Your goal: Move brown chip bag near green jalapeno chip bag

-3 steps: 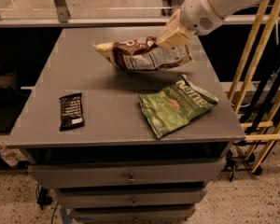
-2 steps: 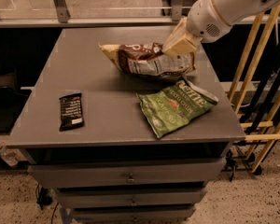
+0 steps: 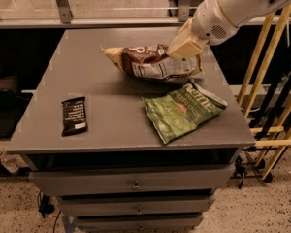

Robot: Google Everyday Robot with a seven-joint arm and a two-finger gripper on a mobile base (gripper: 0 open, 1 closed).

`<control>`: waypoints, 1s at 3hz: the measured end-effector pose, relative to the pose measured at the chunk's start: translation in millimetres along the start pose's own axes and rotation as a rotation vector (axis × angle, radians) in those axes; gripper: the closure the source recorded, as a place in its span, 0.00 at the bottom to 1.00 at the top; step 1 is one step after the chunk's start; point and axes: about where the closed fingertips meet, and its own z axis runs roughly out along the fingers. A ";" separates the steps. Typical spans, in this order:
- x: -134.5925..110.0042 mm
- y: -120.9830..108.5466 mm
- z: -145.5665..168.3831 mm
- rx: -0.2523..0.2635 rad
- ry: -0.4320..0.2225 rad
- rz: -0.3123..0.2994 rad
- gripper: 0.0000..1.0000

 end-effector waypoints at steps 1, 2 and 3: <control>-0.8 0.5 2.0 -0.004 0.000 -0.001 0.28; -1.6 1.1 4.2 -0.007 -0.001 -0.003 0.04; -1.9 1.4 5.3 -0.009 -0.001 -0.003 0.00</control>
Offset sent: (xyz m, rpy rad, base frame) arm 0.0001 0.0017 -0.0011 0.0000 0.0018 0.0030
